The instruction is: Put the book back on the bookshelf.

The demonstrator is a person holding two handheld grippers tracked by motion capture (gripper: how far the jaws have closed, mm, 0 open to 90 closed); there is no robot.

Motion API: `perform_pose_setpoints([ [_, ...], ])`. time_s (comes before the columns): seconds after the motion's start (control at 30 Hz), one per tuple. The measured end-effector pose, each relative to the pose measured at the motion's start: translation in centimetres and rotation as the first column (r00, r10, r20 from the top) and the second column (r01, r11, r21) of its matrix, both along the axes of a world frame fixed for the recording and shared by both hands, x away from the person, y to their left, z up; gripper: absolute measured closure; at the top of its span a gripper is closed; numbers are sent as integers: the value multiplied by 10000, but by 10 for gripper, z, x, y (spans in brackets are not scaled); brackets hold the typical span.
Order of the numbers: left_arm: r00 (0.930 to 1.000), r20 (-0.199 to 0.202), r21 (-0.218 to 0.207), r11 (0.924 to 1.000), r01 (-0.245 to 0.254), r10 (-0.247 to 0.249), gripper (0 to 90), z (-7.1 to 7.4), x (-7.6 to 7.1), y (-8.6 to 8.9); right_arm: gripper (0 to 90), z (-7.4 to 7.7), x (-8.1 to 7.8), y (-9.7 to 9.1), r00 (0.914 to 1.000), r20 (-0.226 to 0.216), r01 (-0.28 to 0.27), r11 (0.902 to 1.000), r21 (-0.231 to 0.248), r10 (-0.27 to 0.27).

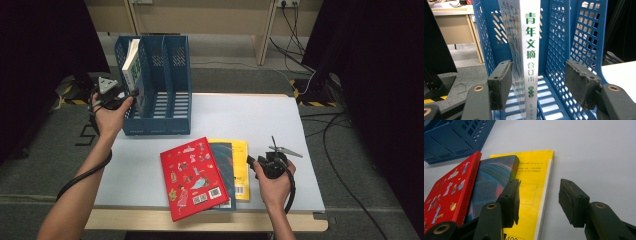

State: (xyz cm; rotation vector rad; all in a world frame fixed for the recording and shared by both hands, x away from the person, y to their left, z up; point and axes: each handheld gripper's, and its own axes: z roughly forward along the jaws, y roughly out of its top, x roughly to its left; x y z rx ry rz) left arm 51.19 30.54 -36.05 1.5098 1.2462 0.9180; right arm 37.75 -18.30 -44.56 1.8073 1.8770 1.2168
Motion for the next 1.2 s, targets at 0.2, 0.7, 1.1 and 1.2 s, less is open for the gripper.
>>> perform_pose_setpoints([
  [0.2, 9998, -96, 24, 9999, 156, -156, 379, -4, -13, -2, 515, 2, 2, 3, 9999, -48, -119, 9999, 29, 119],
  [0.7, 9970, -285, -114, 9974, 718, -721, 379, -32, -56, -9, 512, 13, 8, 18, 9989, -133, -439, 9990, -17, 439],
  [1.1, 9848, -913, -148, 9890, 1469, -1477, 381, -58, -92, -21, 509, 19, 18, 40, 9949, -214, -991, 9950, -132, 988],
  [1.2, 9797, -1073, -94, 9855, 1692, -1692, 383, -65, -100, -27, 510, 20, 22, 45, 9933, -250, -1133, 9934, -150, 1129],
])
